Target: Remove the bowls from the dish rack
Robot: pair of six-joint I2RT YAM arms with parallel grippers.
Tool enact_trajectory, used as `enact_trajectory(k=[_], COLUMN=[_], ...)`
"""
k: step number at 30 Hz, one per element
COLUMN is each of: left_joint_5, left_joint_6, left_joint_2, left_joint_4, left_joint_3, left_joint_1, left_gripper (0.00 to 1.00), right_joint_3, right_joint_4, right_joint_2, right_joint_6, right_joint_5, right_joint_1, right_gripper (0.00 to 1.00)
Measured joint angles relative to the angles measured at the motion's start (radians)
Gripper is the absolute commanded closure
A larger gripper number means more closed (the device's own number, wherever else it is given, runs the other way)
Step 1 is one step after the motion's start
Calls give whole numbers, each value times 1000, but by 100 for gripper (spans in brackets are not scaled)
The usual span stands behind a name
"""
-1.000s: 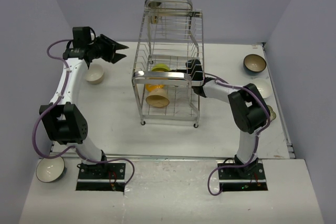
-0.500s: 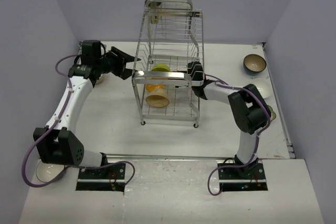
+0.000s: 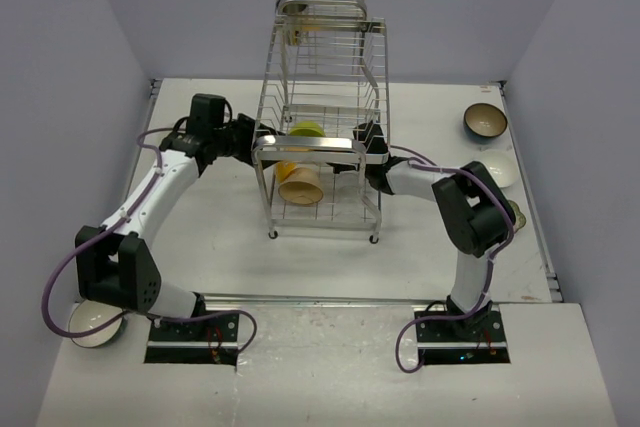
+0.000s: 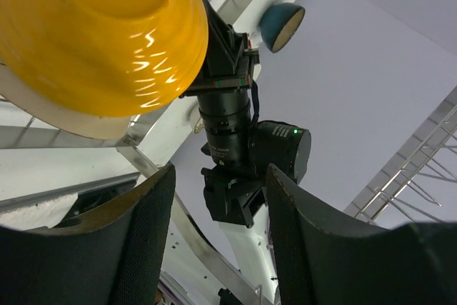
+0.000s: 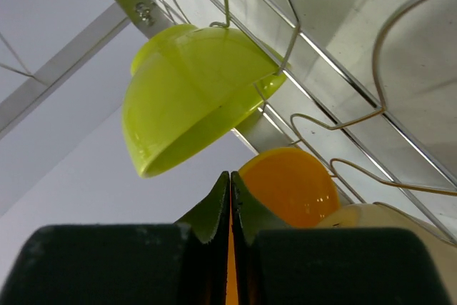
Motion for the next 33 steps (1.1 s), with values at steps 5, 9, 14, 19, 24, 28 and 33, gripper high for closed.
enact_trajectory(k=[5, 9, 14, 19, 24, 28, 33], left_joint_5=[-23, -27, -33, -43, -70, -82, -102], left_joint_6=[-8, -16, -7, 14, 62, 92, 120], left_joint_2=[5, 13, 45, 75, 90, 92, 93], left_joint_4=[10, 23, 28, 23, -13, -14, -26], left_joint_3=[-7, -28, -29, -27, 32, 63, 63], left_joint_1=[0, 0, 9, 32, 63, 93, 124], left_gripper=[46, 46, 46, 47, 47, 47, 47], right_joint_3=[-4, -9, -29, -47, -51, -55, -63], right_joint_4=[-8, -3, 32, 64, 58, 31, 18], right_joint_2=[0, 0, -3, -8, -14, -27, -39], right_joint_6=[-19, -27, -39, -43, -42, -39, -38], right_joint_5=[4, 5, 11, 8, 2, -8, -27], right_joint_1=[6, 6, 8, 9, 9, 11, 11], right_gripper=[100, 100, 100, 100, 100, 100, 100])
